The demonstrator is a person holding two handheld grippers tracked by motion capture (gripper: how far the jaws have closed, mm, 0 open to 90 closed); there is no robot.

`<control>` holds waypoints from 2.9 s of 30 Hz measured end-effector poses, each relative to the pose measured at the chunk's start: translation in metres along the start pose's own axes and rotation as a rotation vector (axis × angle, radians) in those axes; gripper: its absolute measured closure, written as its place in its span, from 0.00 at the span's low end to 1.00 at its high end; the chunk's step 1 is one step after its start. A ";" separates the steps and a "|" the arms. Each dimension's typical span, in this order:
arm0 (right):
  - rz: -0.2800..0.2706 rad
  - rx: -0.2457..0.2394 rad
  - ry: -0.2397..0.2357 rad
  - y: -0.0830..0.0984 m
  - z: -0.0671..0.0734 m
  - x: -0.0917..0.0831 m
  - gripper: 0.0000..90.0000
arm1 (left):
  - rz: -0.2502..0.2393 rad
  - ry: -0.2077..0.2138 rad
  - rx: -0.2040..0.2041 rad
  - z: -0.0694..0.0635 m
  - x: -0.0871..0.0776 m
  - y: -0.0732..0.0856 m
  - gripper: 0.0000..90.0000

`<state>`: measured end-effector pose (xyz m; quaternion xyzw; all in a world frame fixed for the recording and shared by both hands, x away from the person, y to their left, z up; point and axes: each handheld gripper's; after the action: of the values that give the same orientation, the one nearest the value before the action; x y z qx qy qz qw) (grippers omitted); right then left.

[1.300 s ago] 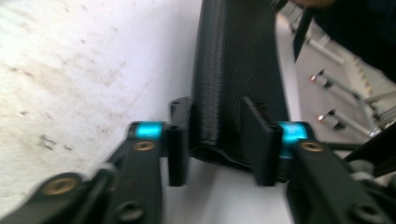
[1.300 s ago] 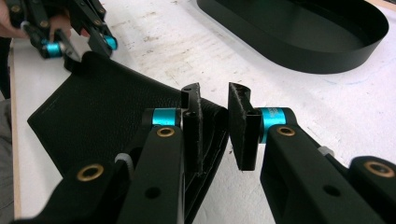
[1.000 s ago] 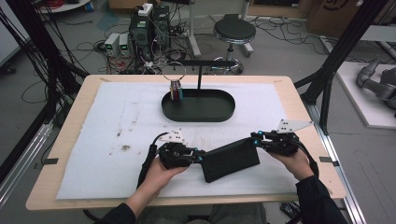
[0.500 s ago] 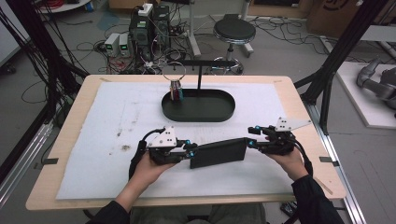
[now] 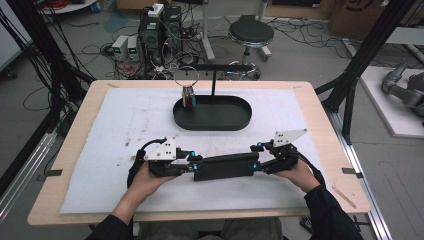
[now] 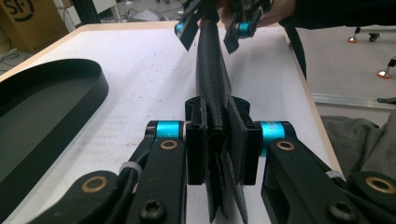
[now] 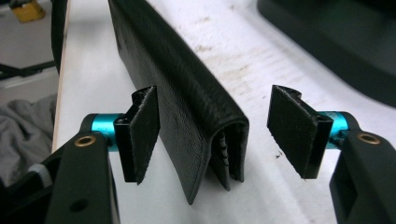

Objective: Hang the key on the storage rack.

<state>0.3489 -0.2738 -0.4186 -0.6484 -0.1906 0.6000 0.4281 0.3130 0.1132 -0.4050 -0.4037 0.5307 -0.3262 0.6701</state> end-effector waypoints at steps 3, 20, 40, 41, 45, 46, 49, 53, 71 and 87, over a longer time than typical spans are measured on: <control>0.034 0.006 -0.009 0.000 0.001 0.008 0.47 | 0.000 -0.006 0.006 0.001 -0.002 0.003 0.86; 0.045 -0.085 -0.053 -0.002 0.012 0.014 0.84 | -0.008 -0.057 -0.095 0.006 -0.008 0.012 0.67; -0.103 -0.044 0.099 -0.014 0.007 -0.010 0.85 | -0.087 -0.266 -0.156 -0.006 -0.059 0.019 0.48; -0.113 -0.037 0.114 -0.015 0.005 -0.012 0.85 | -0.090 -0.276 -0.161 -0.008 -0.062 0.020 0.47; -0.129 -0.013 0.174 -0.021 -0.002 -0.018 0.85 | -0.088 -0.313 -0.191 -0.012 -0.072 0.026 0.42; -0.132 -0.009 0.186 -0.022 -0.004 -0.019 0.85 | -0.089 -0.321 -0.196 -0.013 -0.073 0.027 0.42; -0.136 -0.002 0.223 -0.028 -0.010 -0.020 0.85 | -0.084 -0.349 -0.205 -0.015 -0.077 0.031 0.39; -0.146 0.014 0.254 -0.037 -0.020 -0.019 0.85 | -0.094 -0.373 -0.226 -0.015 -0.080 0.034 0.36; -0.118 0.001 0.280 -0.078 -0.059 0.011 0.85 | -0.119 -0.413 -0.243 -0.017 -0.086 0.041 0.34; -0.099 0.038 0.279 -0.082 -0.090 0.045 0.85 | -0.118 -0.409 -0.245 -0.018 -0.084 0.043 0.33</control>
<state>0.4644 -0.2229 -0.3895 -0.7070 -0.1496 0.4856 0.4918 0.2771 0.2025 -0.4071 -0.5699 0.3950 -0.2094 0.6894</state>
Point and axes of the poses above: each handheld gripper's, and its own axes: x roughly forward along the jaws, y roughly out of its underside, z roughly to its left, and after that the axes turned 6 degrees about z, right-handed
